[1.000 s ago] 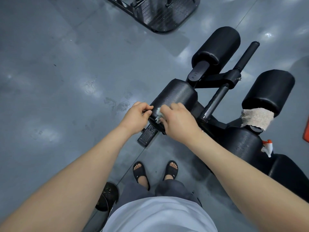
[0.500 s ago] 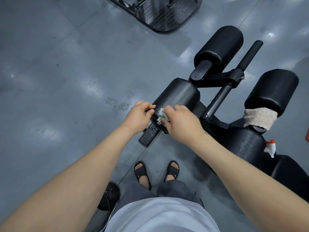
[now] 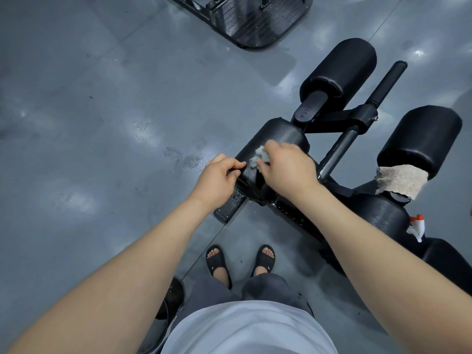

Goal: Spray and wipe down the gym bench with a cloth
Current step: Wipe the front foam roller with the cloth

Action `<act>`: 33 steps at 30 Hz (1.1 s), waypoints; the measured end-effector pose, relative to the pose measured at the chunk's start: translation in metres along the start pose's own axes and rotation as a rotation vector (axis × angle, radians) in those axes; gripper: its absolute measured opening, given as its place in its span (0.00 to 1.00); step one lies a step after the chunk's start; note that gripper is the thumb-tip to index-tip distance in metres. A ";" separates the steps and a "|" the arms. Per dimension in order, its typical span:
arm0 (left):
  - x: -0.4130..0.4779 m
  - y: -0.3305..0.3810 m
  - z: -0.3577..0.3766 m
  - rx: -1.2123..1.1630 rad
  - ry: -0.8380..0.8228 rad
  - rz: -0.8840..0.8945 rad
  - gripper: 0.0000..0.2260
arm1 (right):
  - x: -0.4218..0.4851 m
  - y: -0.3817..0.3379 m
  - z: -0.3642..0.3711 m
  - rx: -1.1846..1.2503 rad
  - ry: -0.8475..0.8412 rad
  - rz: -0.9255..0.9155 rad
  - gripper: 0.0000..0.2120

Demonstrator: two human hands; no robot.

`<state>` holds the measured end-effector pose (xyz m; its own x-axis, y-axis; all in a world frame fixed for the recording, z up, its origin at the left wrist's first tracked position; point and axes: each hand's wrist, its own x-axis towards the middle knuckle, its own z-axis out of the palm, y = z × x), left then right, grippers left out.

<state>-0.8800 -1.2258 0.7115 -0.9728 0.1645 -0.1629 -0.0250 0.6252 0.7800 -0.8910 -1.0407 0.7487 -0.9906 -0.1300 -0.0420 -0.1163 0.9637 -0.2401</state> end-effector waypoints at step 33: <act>0.013 0.005 -0.013 0.023 0.051 -0.092 0.08 | -0.009 0.004 -0.001 0.101 -0.124 -0.056 0.11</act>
<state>-0.8959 -1.2304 0.7206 -0.9772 0.0670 -0.2013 -0.1096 0.6531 0.7493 -0.8825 -1.0355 0.7492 -0.9656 -0.2169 -0.1436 -0.1574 0.9266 -0.3415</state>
